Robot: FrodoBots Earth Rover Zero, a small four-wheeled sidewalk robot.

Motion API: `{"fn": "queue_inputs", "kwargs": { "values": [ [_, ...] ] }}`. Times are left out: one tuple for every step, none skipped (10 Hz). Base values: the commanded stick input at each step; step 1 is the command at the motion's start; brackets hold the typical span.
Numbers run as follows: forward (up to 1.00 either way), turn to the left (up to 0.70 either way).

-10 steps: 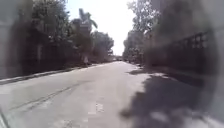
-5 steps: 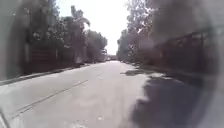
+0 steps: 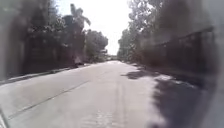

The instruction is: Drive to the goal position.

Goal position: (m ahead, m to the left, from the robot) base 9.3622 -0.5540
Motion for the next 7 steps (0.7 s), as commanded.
{"fn": "queue_inputs", "kwargs": {
  "values": [
    [1.0,0.03],
    [1.0,0.03],
    [1.0,0.03],
    [1.0,0.03],
    [1.0,0.03],
    [1.0,0.03],
    [1.0,0.03]
  ]
}}
